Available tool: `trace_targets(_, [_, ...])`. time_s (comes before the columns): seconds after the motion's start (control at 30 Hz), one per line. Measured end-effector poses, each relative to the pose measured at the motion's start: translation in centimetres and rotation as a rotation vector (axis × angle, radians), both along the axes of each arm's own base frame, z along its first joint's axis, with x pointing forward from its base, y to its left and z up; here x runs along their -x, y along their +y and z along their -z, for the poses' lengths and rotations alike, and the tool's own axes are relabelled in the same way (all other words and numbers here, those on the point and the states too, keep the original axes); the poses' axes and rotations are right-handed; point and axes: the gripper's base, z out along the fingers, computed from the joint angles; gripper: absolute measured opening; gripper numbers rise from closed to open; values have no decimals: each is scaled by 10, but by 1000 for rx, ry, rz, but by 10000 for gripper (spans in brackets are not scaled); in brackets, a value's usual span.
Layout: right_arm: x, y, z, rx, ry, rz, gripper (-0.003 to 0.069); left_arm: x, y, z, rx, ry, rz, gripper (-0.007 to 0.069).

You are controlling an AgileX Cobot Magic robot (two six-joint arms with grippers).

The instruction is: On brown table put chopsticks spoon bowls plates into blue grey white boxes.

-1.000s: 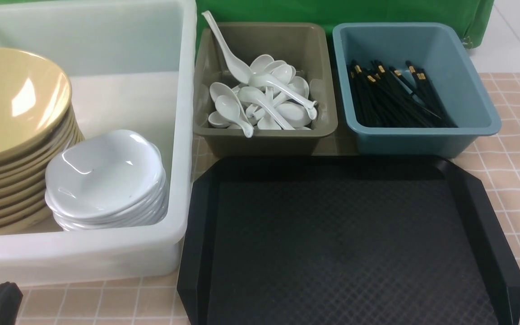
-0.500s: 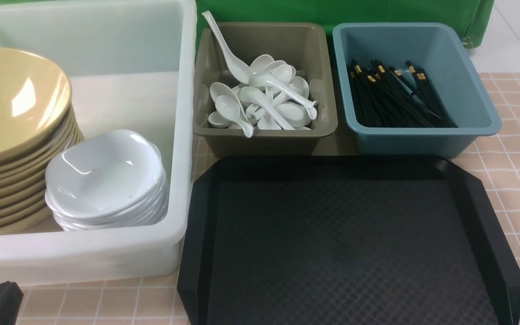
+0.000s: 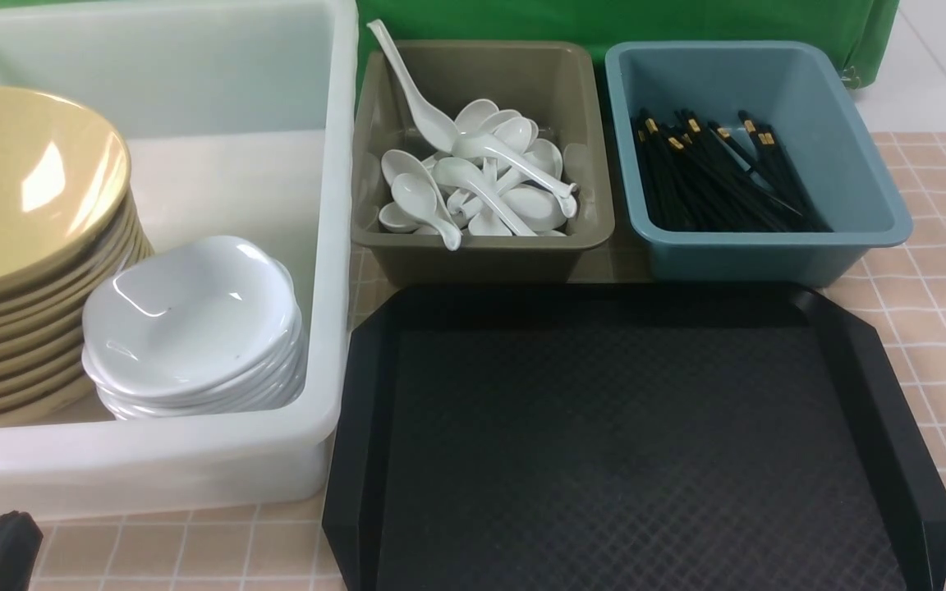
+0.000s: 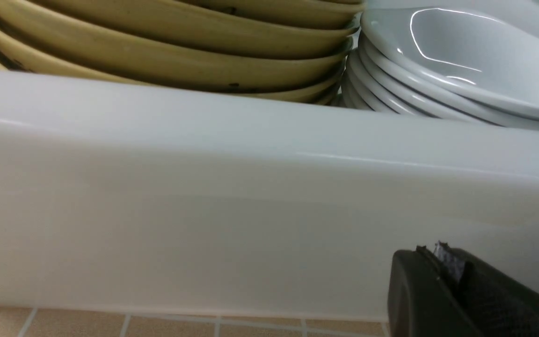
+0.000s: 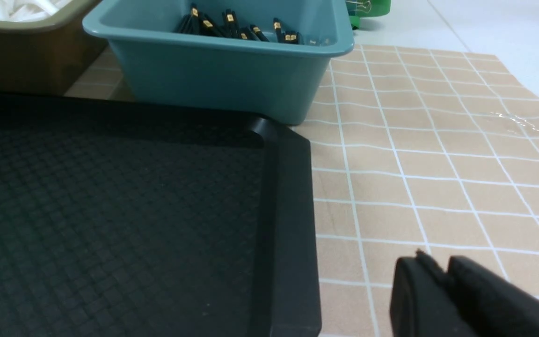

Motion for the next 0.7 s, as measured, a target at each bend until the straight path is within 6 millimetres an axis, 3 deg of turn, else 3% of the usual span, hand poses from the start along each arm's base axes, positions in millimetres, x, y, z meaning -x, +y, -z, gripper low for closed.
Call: trace_targets(0.7, [0,0,0,0,0,0,156,0,0,0,0,-1,0,7])
